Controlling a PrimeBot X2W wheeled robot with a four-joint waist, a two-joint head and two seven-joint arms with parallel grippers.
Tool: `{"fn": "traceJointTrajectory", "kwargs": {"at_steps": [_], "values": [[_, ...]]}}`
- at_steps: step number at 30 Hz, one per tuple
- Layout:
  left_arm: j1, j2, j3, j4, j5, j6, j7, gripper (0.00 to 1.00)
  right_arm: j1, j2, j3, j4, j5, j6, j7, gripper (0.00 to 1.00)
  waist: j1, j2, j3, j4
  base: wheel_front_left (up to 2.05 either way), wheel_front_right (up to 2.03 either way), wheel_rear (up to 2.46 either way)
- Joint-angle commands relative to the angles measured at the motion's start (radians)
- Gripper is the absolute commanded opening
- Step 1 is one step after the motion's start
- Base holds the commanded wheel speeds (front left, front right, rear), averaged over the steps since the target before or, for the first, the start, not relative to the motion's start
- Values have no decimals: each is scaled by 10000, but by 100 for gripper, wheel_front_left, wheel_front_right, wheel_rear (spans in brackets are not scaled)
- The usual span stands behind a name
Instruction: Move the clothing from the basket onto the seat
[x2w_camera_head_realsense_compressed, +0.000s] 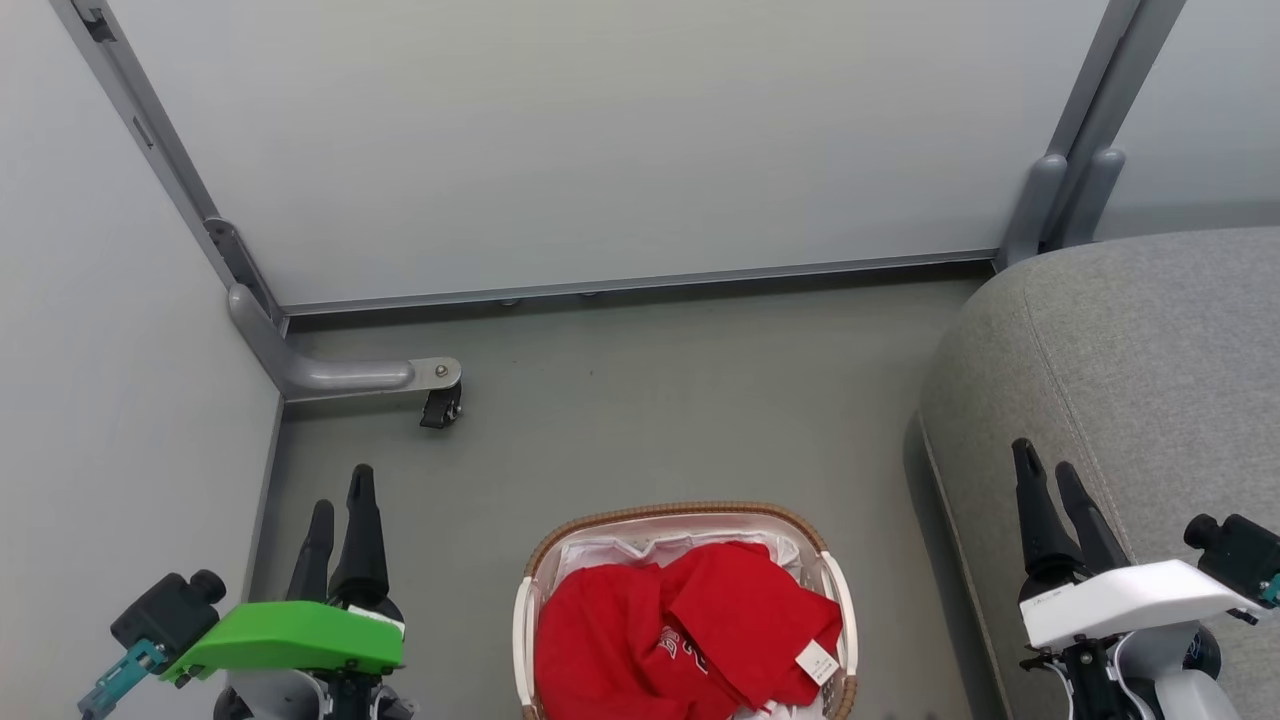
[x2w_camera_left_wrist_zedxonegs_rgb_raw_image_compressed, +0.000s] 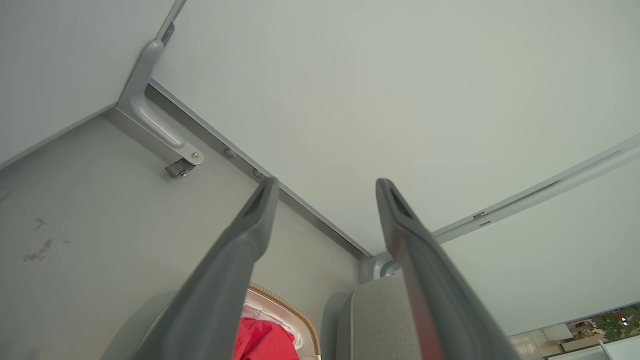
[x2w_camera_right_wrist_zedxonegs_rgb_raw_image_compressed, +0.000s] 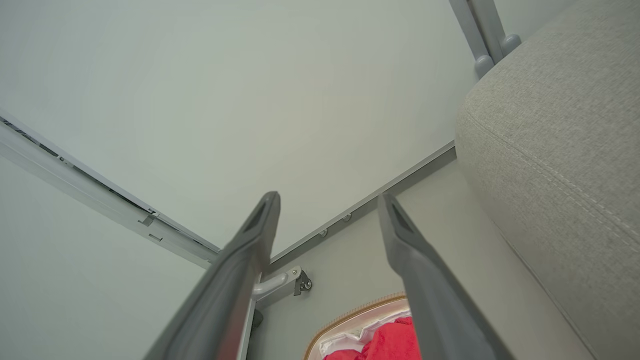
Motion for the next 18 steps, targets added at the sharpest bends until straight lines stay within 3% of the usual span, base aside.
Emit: {"fn": "traceJointTrajectory", "kwargs": {"at_steps": [1, 18], "values": [[3, 60, -64, -157, 417, 53, -91, 100, 28, -68, 14, -168, -376, 2, -116, 100, 0, -1, 1, 3, 0, 0, 0], [180, 77, -429, 119, 3329, 280, -573, 100, 137, -93, 176, -49, -2672, 2, -603, 100, 0, -1, 0, 46, 0, 0, 0]]}}
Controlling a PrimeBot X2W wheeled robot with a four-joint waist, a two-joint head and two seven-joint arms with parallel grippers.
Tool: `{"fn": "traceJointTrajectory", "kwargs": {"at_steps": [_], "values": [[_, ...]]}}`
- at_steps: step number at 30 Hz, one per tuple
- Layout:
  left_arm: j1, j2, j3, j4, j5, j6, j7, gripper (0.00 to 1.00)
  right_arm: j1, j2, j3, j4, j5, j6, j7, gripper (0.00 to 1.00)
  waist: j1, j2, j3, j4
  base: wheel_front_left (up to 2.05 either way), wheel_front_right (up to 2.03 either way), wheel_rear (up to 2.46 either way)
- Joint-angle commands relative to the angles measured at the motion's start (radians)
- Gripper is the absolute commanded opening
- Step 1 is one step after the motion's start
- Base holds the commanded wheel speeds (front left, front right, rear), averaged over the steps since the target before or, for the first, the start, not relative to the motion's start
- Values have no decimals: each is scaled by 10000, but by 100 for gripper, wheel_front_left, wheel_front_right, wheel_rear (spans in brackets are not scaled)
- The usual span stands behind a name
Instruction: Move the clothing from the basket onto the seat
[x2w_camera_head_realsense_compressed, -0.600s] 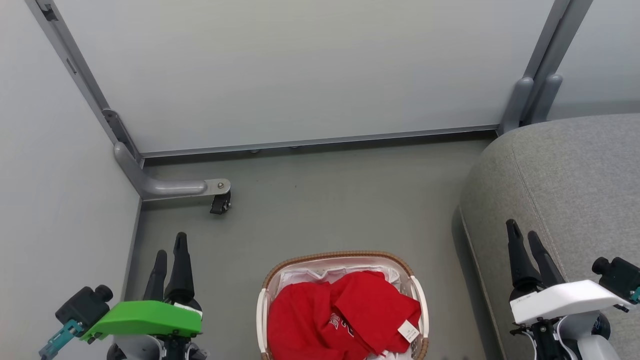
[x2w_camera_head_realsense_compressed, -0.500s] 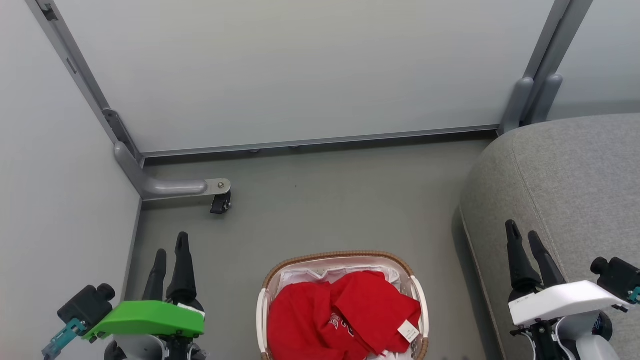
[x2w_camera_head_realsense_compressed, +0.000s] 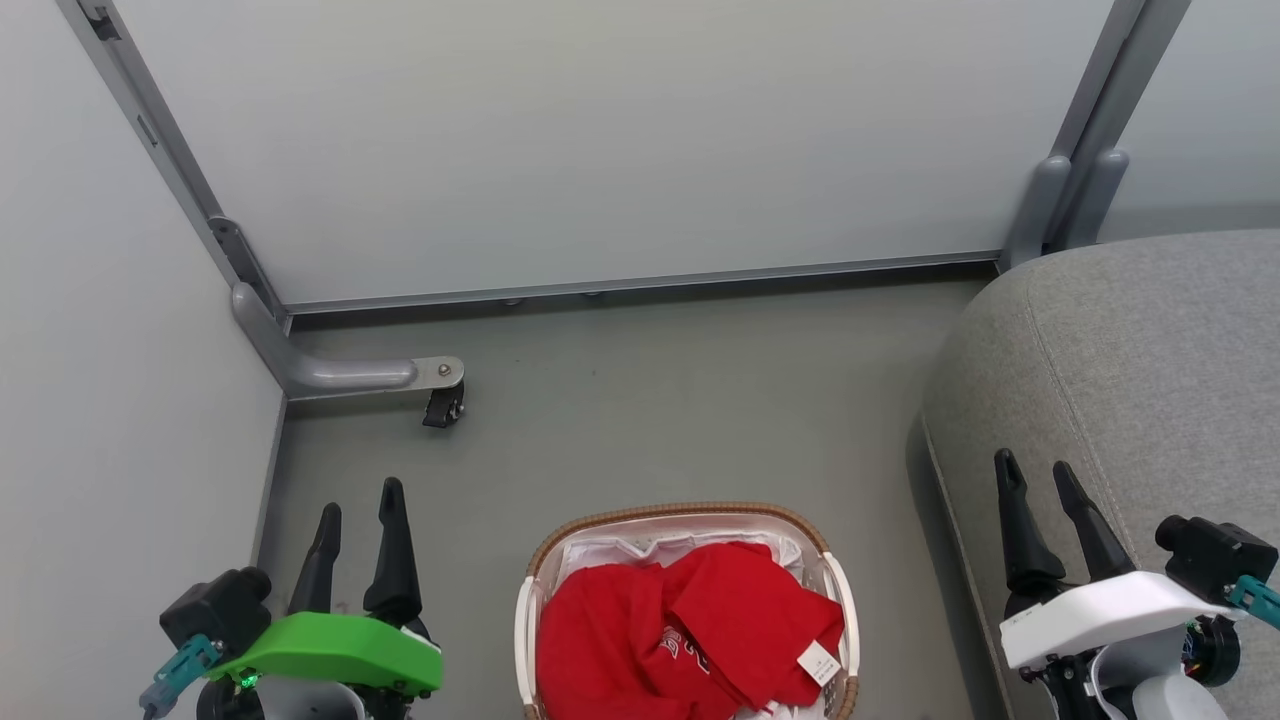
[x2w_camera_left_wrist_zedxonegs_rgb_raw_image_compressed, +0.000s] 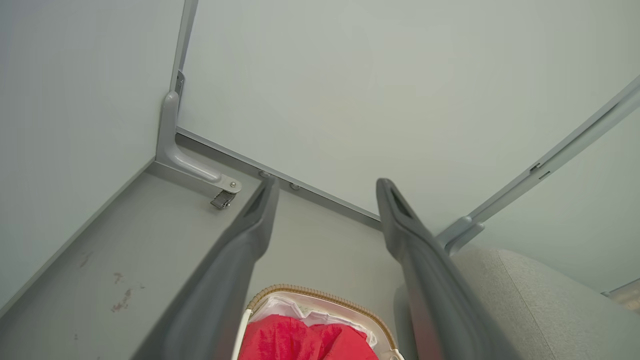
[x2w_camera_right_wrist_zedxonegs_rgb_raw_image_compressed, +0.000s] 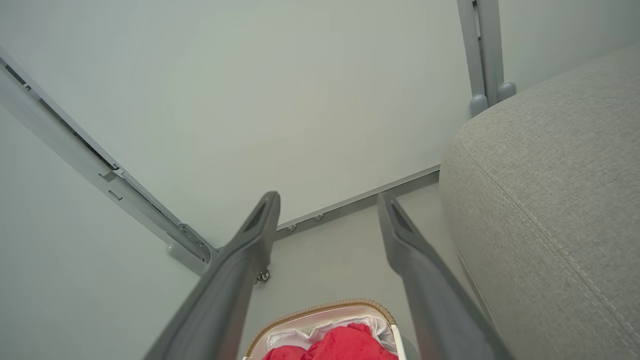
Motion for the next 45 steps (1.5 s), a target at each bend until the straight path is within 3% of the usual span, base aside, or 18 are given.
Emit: {"fn": "traceJointTrajectory", "kwargs": {"at_steps": [1, 20, 45], "values": [[64, 70, -48, -43, 375, 78, -96, 100, 12, -67, 19, -51, -344, 2, -110, 100, 0, 0, 3, 2, 0, 0, 0], [76, 85, -371, 372, 2040, 159, -559, 100, -74, -89, 137, 50, -2255, 3, -570, 100, 0, 0, 61, 16, 0, 0, 0], [141, 97, -731, 971, 3470, 257, -1065, 100, 47, -115, 149, 101, -4341, 2, -1082, 100, 0, 0, 86, 79, 0, 0, 0]]}}
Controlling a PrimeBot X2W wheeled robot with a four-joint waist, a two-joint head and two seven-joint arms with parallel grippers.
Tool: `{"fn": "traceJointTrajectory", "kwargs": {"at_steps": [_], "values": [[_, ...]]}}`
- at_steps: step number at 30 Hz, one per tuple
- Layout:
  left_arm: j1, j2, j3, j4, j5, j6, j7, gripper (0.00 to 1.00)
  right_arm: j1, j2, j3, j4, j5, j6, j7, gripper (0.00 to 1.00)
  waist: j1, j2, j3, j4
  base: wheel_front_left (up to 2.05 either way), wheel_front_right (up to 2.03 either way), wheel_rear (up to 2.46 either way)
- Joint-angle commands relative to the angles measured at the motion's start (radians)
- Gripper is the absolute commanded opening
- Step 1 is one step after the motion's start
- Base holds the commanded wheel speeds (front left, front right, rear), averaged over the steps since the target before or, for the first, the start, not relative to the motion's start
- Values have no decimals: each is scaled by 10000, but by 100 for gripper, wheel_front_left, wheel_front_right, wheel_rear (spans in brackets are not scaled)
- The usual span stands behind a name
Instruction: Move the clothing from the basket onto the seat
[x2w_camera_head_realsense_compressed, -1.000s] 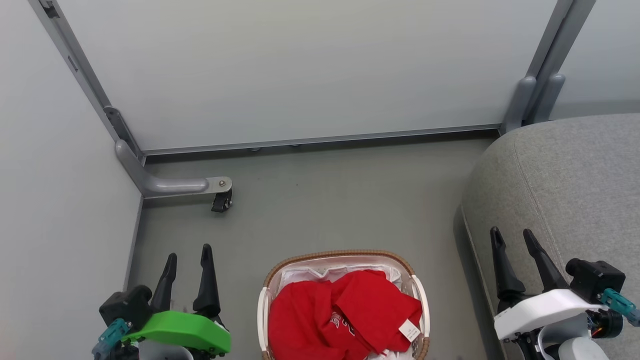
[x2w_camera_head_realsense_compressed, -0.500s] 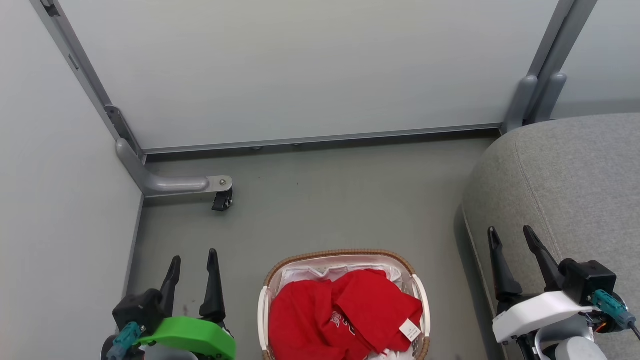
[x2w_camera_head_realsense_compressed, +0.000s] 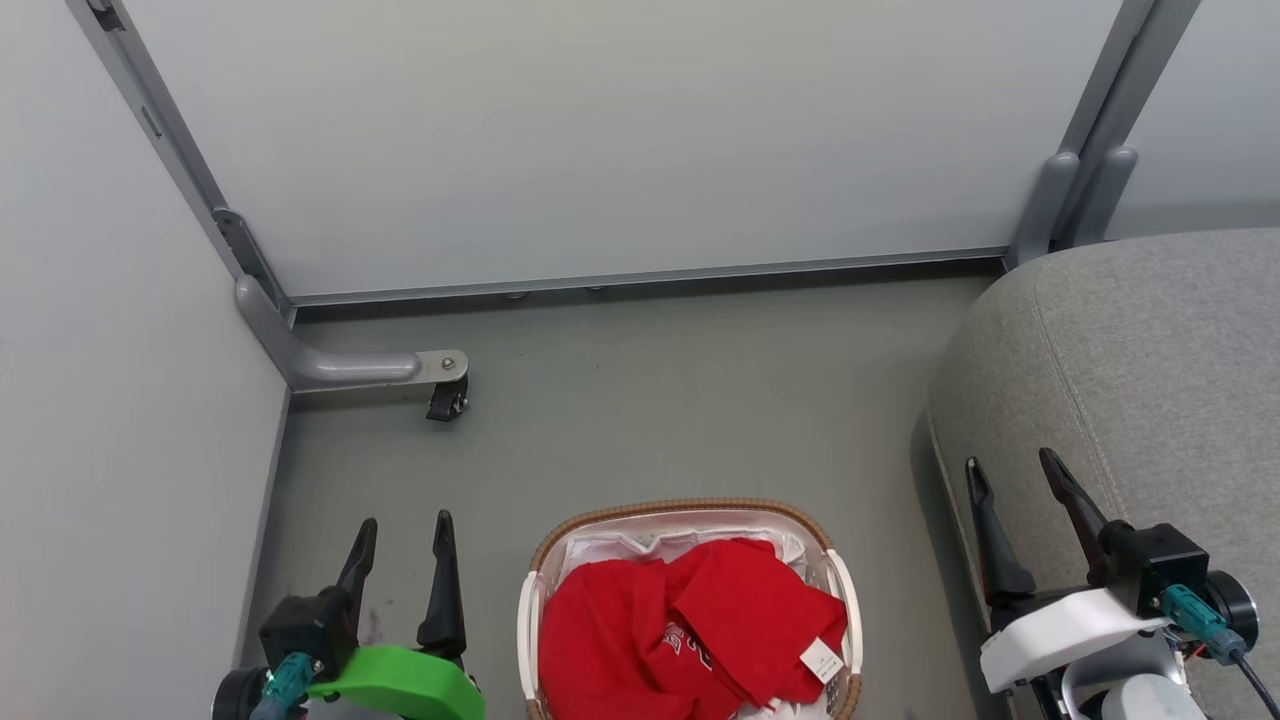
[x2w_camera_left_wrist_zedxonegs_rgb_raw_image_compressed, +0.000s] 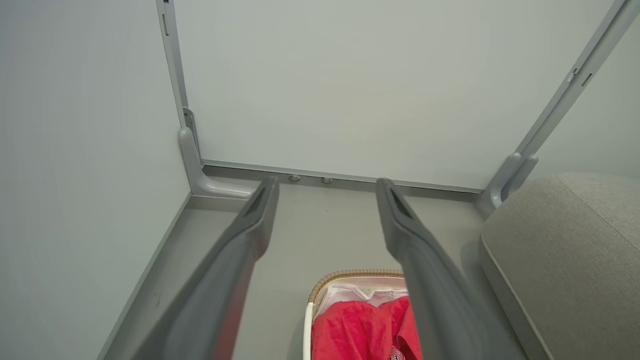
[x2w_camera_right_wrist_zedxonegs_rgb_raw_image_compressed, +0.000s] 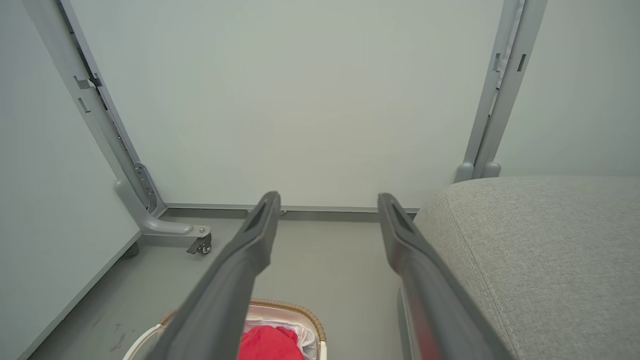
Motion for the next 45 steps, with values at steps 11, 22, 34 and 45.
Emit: {"fn": "traceJointTrajectory", "kwargs": {"at_steps": [11, 22, 34, 45], "values": [[93, 70, -174, 176, 722, 108, -265, 100, 110, -71, 66, 0, -989, 0, -274, 100, 0, 0, 19, 19, 0, 0, 0], [100, 70, -196, 230, 725, 108, -258, 100, 142, -70, 56, 40, -976, -1, -283, 100, 0, 0, 33, 21, 0, 0, 0], [75, 70, -197, 286, 626, 93, -258, 100, 122, -70, 67, 125, -919, -1, -283, 100, 0, 0, 58, 14, 0, 0, 0], [69, 70, -203, 328, 601, 69, -258, 100, 101, -70, 92, 164, -868, -1, -283, 100, 0, 0, 93, 5, 0, 0, 0]]}}
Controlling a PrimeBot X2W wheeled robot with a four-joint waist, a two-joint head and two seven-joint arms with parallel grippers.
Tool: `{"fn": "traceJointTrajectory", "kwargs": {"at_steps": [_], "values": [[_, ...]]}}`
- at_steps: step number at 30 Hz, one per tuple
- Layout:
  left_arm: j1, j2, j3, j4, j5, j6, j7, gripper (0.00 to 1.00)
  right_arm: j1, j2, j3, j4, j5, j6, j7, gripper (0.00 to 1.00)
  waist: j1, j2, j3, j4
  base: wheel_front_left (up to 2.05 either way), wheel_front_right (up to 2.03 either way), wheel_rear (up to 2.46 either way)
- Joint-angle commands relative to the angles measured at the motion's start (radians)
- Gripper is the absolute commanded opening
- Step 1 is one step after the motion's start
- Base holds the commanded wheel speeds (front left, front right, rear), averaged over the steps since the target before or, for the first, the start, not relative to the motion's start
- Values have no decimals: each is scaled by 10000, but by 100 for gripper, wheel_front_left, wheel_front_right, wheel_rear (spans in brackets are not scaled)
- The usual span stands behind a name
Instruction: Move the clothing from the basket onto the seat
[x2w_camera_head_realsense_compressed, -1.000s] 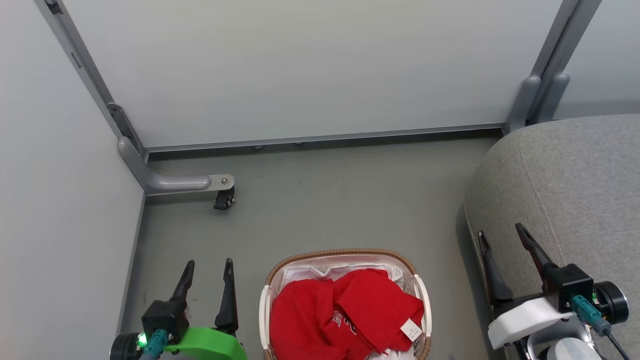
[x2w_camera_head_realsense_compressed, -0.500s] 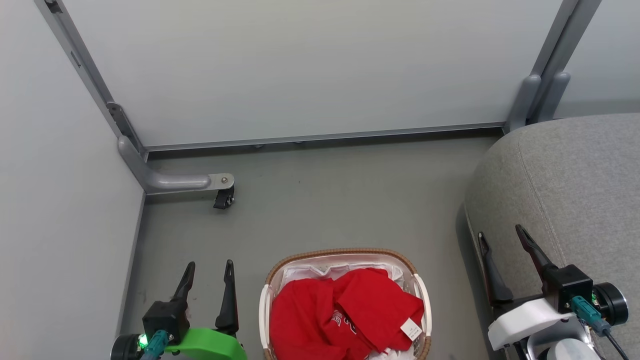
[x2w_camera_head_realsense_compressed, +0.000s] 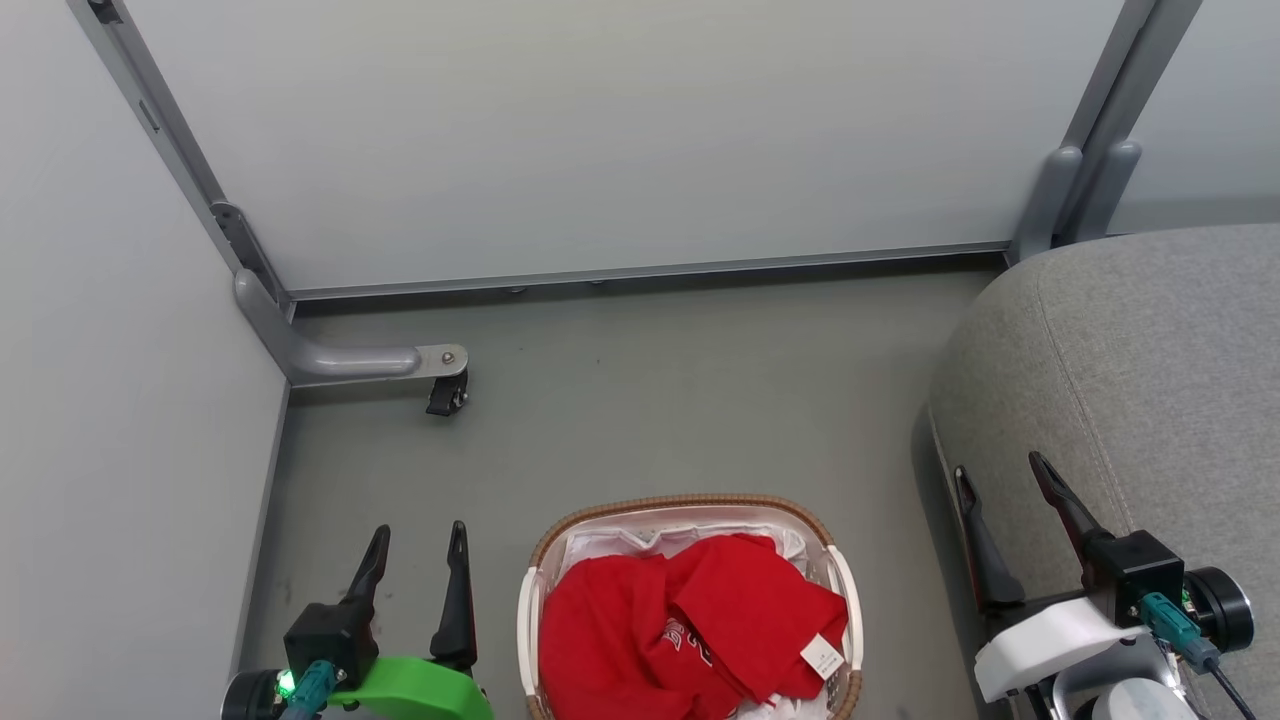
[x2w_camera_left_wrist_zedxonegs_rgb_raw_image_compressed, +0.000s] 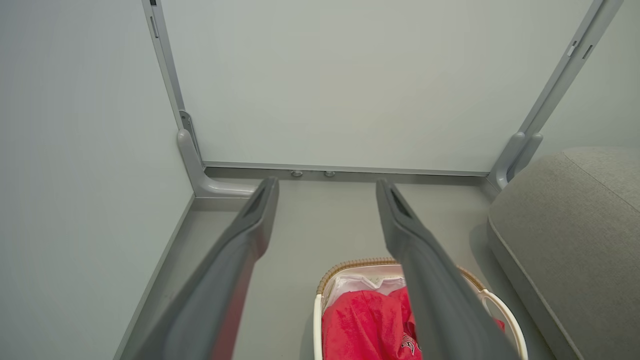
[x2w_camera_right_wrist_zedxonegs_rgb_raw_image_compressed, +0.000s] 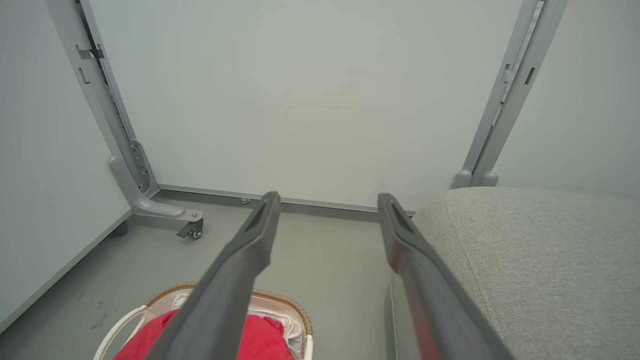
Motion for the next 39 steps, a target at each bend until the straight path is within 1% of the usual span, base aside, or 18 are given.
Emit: {"fn": "traceJointTrajectory", "kwargs": {"at_steps": [1, 7, 15, 24, 31, 39], "values": [[74, 63, 4, 8, -43, -18, -11, 100, 84, -57, 7, 21, 60, -3, -49, 100, 0, 0, 10, -4, 0, 0, 0], [-9, 61, -65, 23, 43, -52, -10, 100, -16, -57, -16, -50, 63, -3, -49, 100, 0, 0, 171, -30, 0, 0, 0], [-662, 61, -433, 383, 396, -131, -10, 100, -350, -57, -44, -196, 24, -3, -49, 100, 0, 0, 865, -116, 0, 0, 0], [-2091, 58, -1076, 2154, 713, -323, -9, 100, -1103, -52, -70, -322, 103, -3, -49, 100, 0, 0, 2409, -470, 0, 0, 0], [-3279, 61, -1492, 4087, 560, -404, -9, 100, -1843, -51, 155, -395, 256, -5, -49, 100, 0, 0, 3777, -1070, 0, 0, 0], [-4396, 66, -2485, 5490, 406, -480, -9, 100, -2557, -45, 340, -557, 466, -5, -49, 100, 0, 0, 5134, -1560, 0, 0, 0]]}}
